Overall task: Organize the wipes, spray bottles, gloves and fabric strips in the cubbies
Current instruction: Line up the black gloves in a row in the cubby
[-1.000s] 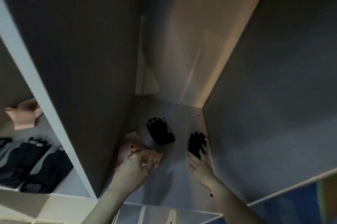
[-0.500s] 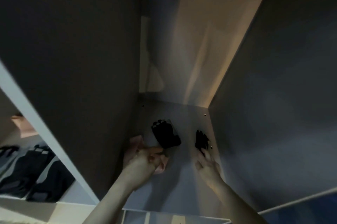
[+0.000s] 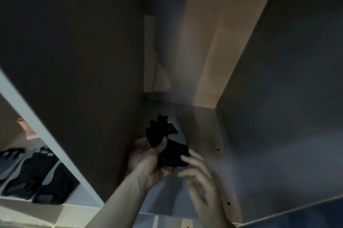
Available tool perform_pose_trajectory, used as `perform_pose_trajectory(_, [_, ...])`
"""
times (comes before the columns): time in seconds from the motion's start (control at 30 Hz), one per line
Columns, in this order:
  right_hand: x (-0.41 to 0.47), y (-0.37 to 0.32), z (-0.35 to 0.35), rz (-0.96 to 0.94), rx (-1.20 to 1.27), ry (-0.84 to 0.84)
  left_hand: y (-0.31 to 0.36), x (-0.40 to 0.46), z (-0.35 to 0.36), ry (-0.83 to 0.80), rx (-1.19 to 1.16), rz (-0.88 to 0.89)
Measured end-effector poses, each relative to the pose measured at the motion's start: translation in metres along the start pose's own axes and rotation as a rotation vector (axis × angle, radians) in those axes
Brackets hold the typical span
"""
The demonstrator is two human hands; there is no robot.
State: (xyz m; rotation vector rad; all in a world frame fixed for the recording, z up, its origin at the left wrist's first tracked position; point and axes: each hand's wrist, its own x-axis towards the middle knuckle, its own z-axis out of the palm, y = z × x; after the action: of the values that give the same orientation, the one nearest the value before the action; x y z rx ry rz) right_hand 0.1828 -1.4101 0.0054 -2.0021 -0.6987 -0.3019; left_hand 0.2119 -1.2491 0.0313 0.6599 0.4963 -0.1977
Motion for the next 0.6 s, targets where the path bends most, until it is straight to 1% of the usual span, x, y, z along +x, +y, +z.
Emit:
perform_pose_trajectory(0.03, [0.004,-0.006,-0.003,0.152,0.136,0.101,-0.001,0.001,-0.002,-0.006,0.034,0.007])
perform_pose_trajectory(0.07, [0.011,-0.012,-0.006,0.316,0.282,0.167,-0.002,0.000,-0.003,-0.008,0.085,0.012])
perform_pose_trajectory(0.1, [0.018,-0.014,-0.007,0.499,0.446,0.145,-0.003,-0.001,-0.004,-0.022,0.136,0.016])
perform_pose_trajectory(0.13, [0.024,-0.013,-0.007,0.672,0.652,0.062,-0.005,-0.002,-0.003,-0.026,0.182,0.007])
perform_pose_trajectory(0.17, [0.029,-0.011,-0.006,0.812,0.832,-0.012,-0.008,-0.002,-0.003,-0.027,0.220,0.011])
perform_pose_trajectory(0.2, [0.031,-0.008,-0.004,0.901,0.936,-0.039,-0.011,-0.003,-0.001,-0.034,0.247,0.012])
perform_pose_trajectory(0.27, [0.031,-0.002,0.002,0.994,0.965,0.009,-0.014,-0.004,0.000,-0.049,0.291,0.007])
perform_pose_trajectory(0.37, [0.032,0.006,0.005,1.049,0.973,0.134,-0.012,0.007,0.002,-0.041,0.313,0.029])
perform_pose_trajectory(0.47, [0.044,0.018,-0.001,1.028,0.963,0.289,-0.001,0.038,-0.003,0.055,0.205,0.045])
perform_pose_trajectory(0.53, [0.051,0.026,-0.005,0.982,0.946,0.328,0.007,0.065,-0.011,0.133,0.220,0.060])
perform_pose_trajectory(0.6, [0.058,0.030,-0.011,0.974,0.932,0.337,0.014,0.088,-0.017,0.158,0.215,0.041])
